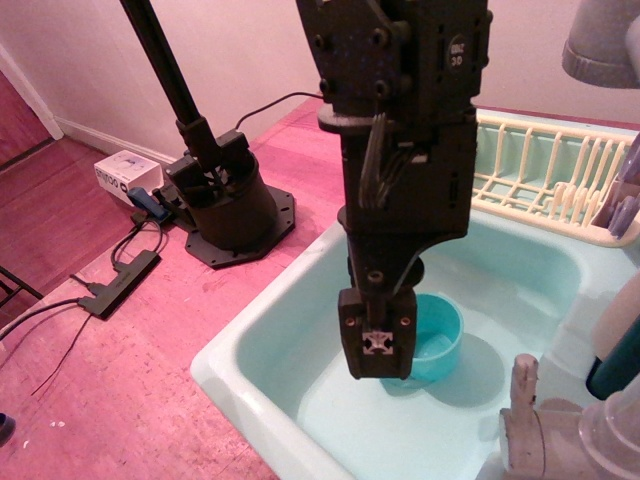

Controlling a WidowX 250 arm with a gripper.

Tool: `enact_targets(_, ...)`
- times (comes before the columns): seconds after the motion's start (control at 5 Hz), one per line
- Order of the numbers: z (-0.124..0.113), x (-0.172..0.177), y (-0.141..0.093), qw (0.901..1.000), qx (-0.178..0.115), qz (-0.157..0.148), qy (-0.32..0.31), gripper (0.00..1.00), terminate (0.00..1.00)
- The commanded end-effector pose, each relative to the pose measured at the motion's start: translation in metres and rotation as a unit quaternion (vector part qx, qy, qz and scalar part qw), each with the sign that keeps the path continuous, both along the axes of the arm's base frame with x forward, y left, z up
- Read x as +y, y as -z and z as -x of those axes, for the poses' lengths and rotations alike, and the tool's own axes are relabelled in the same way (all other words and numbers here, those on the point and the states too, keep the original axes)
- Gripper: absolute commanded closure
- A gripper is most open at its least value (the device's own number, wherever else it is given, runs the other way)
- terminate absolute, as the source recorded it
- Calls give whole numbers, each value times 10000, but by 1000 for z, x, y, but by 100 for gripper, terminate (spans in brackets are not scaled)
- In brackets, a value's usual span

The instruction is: Flip cup upright

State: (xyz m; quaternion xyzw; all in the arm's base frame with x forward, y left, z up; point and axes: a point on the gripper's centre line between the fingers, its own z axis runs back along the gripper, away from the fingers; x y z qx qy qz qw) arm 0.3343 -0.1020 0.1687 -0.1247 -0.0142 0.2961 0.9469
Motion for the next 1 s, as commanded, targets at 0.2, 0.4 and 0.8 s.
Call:
enact_targets(0.2,0,0,-19,9996,-279,58,-27,0,0)
enact_targets(0.4,0,0,-19,9996,-279,58,-27,0,0)
enact_targets(0.8,0,0,-19,9996,-279,58,-27,0,100)
